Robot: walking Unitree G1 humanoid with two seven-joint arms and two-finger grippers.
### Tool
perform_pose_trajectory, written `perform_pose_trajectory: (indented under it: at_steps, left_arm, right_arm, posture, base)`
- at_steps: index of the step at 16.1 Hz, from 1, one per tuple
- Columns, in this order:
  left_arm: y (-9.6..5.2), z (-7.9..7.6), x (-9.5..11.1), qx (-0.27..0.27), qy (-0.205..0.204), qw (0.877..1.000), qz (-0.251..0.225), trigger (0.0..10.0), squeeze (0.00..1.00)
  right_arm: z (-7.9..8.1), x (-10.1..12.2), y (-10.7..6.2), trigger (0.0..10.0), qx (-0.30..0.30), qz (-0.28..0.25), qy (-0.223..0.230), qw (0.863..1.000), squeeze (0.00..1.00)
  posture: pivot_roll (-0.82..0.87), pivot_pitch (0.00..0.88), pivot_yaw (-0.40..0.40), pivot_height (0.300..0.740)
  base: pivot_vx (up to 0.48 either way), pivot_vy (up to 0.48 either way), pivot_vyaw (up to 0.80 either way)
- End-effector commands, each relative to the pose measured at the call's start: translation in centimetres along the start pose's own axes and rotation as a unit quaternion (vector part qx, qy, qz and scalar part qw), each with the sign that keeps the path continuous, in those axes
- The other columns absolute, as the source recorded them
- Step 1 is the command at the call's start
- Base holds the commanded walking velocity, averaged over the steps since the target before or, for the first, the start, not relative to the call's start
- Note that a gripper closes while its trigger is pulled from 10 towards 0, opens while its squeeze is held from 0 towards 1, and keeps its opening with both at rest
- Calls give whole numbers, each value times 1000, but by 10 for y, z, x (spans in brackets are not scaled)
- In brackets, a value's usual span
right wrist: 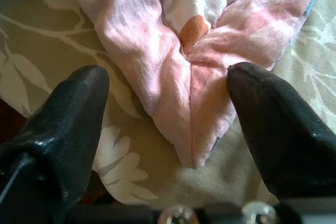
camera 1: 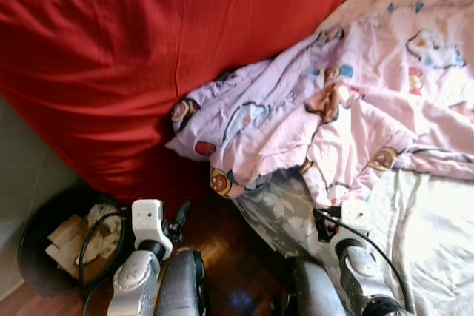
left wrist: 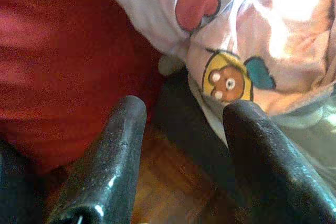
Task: Clean up the room
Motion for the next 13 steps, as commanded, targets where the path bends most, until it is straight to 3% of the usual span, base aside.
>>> perform_pose_trajectory:
  at_steps: [1, 6, 10, 11, 12, 13]
  left_arm:
    - [-7, 2, -4, 3, -1, 1000, 11, 10000, 0]
    - [-12, 2, -5, 1, 2, 1000, 21, 10000, 0]
    - [-15, 2, -4, 4, 1, 1000, 25, 10000, 0]
    - [-16, 3, -5, 5, 1, 1000, 25, 10000, 0]
    - [-16, 3, -5, 6, 2, 1000, 26, 10000, 0]
    - [-17, 3, -4, 6, 2, 1000, 28, 10000, 0]
  right_arm:
    - [-2, -9, -2, 10000, -3, 22, -3, 1000, 0]
    - [-10, -17, -4, 10000, -41, 56, -27, 997, 0]
    - [-7, -24, -6, 10000, -34, 65, -31, 997, 0]
    - [-7, -24, -7, 6549, -33, 65, -30, 997, 0]
    - [-6, -24, -6, 0, -31, 63, -27, 997, 0]
    - [-5, -23, -6, 0, -27, 60, -24, 998, 0]
  posture:
    - [134, 311, 5, 616]
    - [135, 324, 8, 616]
    - [144, 328, 9, 616]
    - [144, 327, 11, 616]
    - [144, 327, 11, 616]
    - [145, 325, 13, 616]
  base:
    - [0, 0, 0]
    - [0, 0, 0]
    - [0, 0, 0]
    - [0, 0, 0]
    - [0, 0, 0]
    - [0, 0, 0]
Point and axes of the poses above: a point about 5 cm out from each wrist's last joint towards the gripper, its own y axis pointing out of the wrist towards the gripper, its own x axis along the axis of the wrist's last joint, z = x × y, the point moved 1 cm from there along y, pointing out of the wrist towards the gripper, and after that the axes turned 1 degree about y, right-handed, at the moved point
